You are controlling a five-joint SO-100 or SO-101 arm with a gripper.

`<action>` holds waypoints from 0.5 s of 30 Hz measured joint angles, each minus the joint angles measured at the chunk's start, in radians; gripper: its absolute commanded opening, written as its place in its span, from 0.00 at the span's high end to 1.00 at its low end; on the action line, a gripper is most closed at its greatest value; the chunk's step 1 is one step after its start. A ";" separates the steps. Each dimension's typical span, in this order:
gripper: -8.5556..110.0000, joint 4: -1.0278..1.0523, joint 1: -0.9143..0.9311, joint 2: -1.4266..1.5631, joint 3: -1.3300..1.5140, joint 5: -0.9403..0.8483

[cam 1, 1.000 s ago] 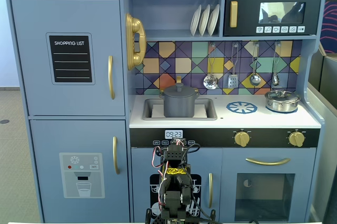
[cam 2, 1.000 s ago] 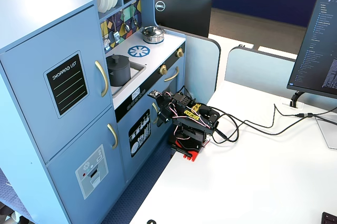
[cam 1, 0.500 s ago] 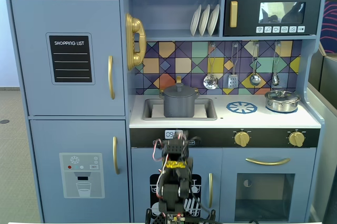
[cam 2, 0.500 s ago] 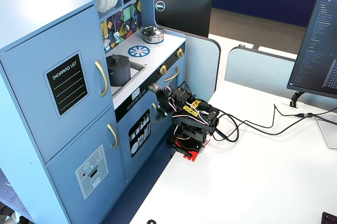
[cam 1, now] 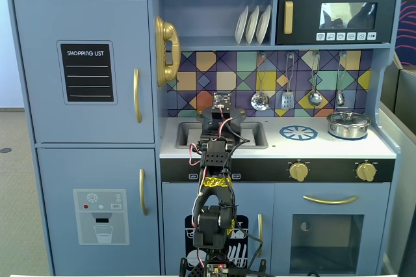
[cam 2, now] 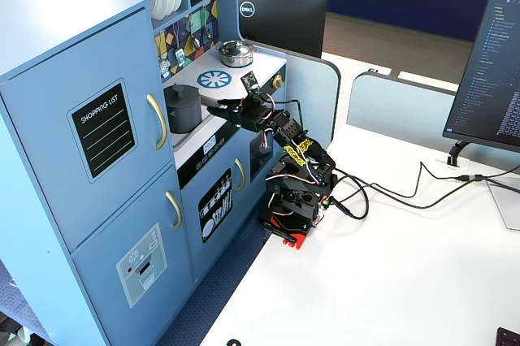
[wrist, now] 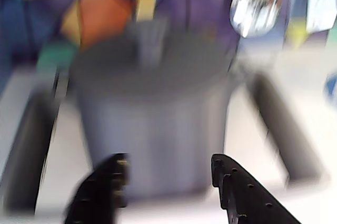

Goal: Take off the lid from the gray recipient and place it on the counter

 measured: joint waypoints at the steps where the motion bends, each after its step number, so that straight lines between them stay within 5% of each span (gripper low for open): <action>1: 0.73 -0.044 -0.002 -0.012 0.000 0.000; 15: 0.73 -0.410 -0.012 -0.196 0.000 -0.028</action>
